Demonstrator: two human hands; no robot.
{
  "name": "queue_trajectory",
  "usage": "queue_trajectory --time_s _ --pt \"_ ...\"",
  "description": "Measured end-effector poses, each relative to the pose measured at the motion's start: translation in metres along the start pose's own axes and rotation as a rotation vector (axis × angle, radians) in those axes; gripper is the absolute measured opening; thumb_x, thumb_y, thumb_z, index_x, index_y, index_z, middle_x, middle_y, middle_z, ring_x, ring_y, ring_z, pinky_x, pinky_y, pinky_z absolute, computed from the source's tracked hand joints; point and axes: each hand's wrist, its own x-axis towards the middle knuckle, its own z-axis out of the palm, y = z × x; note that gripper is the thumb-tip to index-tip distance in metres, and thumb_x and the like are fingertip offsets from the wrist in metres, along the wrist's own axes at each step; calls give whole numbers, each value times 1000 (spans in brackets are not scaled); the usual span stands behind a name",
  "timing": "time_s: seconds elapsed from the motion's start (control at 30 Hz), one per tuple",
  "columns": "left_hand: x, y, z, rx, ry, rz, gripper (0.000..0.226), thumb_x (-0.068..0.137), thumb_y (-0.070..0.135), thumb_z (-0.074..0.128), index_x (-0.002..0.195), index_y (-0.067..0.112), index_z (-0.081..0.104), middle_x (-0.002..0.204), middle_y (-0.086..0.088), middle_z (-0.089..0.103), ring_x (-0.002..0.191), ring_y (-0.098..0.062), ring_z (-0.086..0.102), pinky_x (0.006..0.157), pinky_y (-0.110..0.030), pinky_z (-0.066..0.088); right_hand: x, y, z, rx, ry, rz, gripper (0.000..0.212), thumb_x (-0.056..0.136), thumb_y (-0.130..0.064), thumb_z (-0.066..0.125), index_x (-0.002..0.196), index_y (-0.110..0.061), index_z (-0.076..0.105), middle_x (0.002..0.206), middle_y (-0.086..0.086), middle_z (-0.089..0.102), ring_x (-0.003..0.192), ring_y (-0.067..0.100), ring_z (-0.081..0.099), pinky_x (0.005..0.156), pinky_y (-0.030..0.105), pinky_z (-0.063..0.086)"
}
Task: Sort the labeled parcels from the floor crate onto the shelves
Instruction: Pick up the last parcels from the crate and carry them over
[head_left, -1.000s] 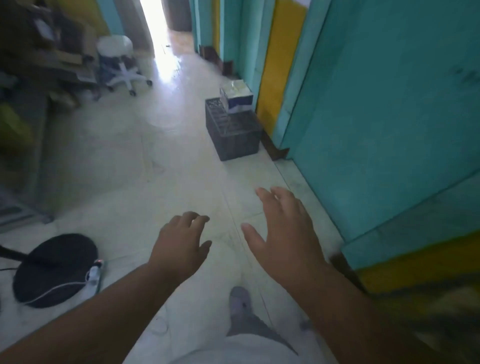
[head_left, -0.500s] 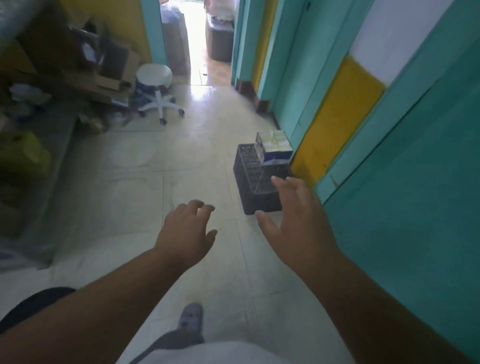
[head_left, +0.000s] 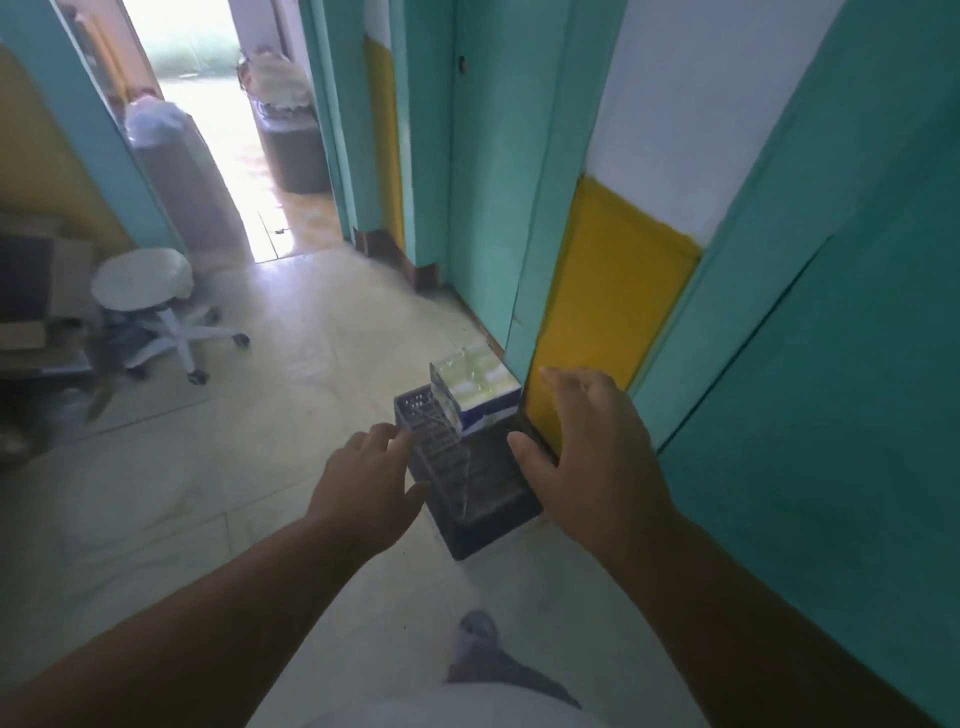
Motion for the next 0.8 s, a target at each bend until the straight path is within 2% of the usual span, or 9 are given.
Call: queue_trajectory --time_s 0.2,0.4,0.53,0.67,0.8 --pt "133 -39 -38 11 -7 -18 56 94 51 52 144 27 43 148 2 44 132 -21 43 108 -38 39 152 -1 23 8 -18 14 65 91 -49 60 146 -22 40 146 10 46 130 27 46 102 43 46" --pt "268 -88 -26 -15 -63 39 57 93 49 55 144 30 41 150 2 42 135 -22 41 110 -40 37 269 -8 72 -31 -50 94 67 92 -51 59 148 -24 36 151 10 41 134 26 42 107 41 40" --pt "380 -121 -16 32 -132 208 57 94 46 56 145 29 40 151 1 41 135 -22 41 109 -40 39 335 -15 111 -84 -39 227 66 93 -50 58 148 -22 35 150 10 42 134 26 42 106 41 42" --pt "482 -147 -14 95 -217 385 59 94 48 54 147 29 38 152 1 40 136 -21 41 109 -38 39 386 -27 145 -120 -39 454 66 94 -51 54 149 -21 34 151 9 41 135 27 41 107 41 42" --pt "561 -161 -21 177 -279 573 59 92 47 57 146 27 41 149 1 42 134 -21 44 108 -39 40 432 -39 162 -117 -16 660 65 97 -51 48 152 -24 26 157 7 31 141 27 33 111 43 35"
